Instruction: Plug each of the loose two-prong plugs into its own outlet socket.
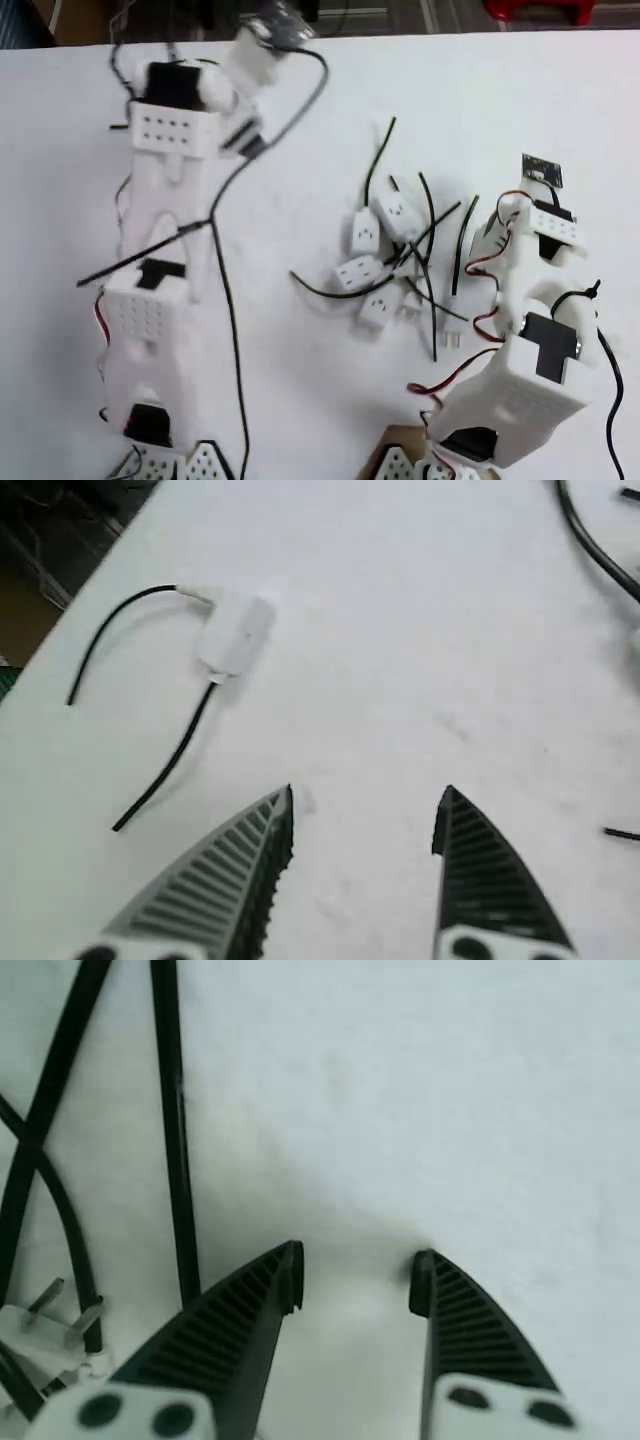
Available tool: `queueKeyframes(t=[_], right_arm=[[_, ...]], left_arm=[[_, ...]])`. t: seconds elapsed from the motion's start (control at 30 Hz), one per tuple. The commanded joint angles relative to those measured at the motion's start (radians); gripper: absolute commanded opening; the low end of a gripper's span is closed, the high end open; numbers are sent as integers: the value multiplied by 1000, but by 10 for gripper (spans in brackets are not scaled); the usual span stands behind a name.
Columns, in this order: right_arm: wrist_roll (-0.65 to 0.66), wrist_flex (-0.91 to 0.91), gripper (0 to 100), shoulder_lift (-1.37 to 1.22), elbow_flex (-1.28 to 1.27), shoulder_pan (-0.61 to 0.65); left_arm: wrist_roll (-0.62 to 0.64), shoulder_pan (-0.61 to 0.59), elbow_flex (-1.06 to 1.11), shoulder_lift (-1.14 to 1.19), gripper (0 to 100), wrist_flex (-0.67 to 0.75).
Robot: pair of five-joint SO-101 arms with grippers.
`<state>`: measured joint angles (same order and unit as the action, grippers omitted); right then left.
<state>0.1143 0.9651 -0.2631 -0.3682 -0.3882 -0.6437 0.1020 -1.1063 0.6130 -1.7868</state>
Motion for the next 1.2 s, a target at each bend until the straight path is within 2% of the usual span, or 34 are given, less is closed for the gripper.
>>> queueKeyframes(t=[0.0,0.1,0.2,0.43,0.67,0.9,1.17], right_arm=[[-9,-15,212,-10,20,-7],[-9,-15,212,-10,20,-7],[-9,-15,212,-10,20,-7],[-9,-15,212,-12,20,-7],[-9,-15,212,-12,20,-7],[-9,-15,212,-12,20,-7],[-9,-15,212,-12,20,-7]], left_arm=[[12,101,242,-182,230,-3],[9,194,448,-280,230,6],[11,282,651,-344,230,78],[15,400,1056,-363,230,485],[21,432,1238,-363,230,792],[25,447,1300,-360,230,888],[112,593,1339,-360,230,911]])
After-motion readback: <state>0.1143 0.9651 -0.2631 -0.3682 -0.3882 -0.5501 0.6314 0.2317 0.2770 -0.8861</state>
